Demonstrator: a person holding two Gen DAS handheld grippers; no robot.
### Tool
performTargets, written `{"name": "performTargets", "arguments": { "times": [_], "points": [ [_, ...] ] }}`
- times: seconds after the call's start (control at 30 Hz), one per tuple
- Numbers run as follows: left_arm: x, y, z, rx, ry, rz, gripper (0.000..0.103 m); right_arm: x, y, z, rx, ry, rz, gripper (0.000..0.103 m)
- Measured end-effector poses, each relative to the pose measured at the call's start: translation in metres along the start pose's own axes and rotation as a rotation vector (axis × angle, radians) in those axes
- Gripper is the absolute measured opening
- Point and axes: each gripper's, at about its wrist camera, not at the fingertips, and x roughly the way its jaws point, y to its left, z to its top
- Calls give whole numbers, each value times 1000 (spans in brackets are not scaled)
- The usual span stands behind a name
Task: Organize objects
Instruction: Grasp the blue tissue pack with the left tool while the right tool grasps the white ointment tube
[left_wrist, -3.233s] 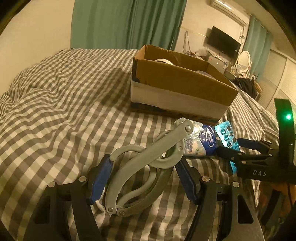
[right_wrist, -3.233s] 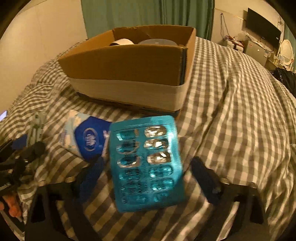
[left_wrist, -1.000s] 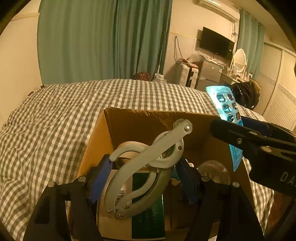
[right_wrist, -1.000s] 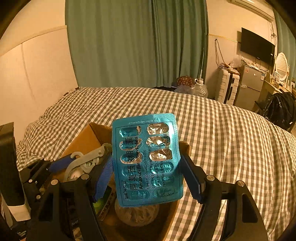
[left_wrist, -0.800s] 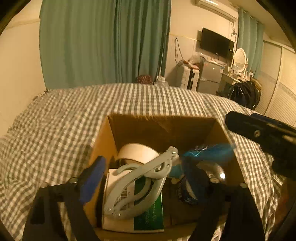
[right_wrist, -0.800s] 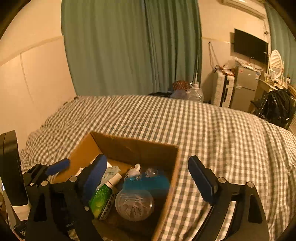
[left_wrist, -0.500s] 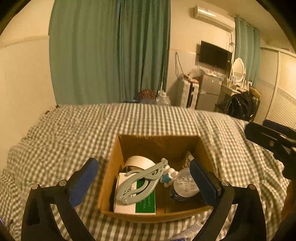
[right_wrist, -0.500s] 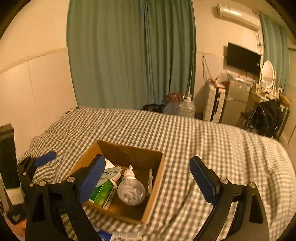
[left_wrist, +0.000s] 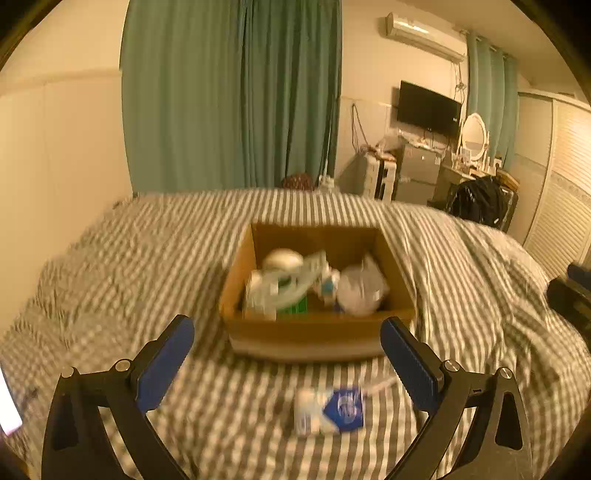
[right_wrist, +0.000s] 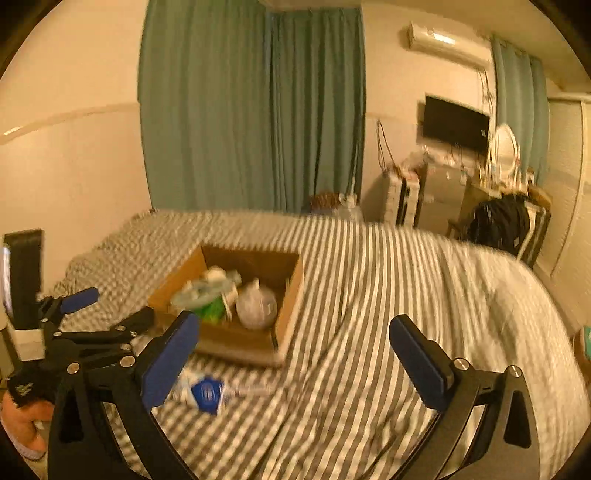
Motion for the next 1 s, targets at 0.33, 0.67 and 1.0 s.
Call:
{"name": "performTargets", "arguments": {
  "times": [0.33, 0.67, 1.0],
  "points": [
    [51, -20, -94, 74, 118, 11, 103, 89, 1, -95, -69, 211, -114, 103],
    [99, -37, -108, 67, 192, -64, 102, 112, -17, -108, 8, 263, -132, 103],
    [87, -11, -100, 31, 227, -148, 75, 108, -5, -107, 31, 235, -159, 103]
  ]
}}
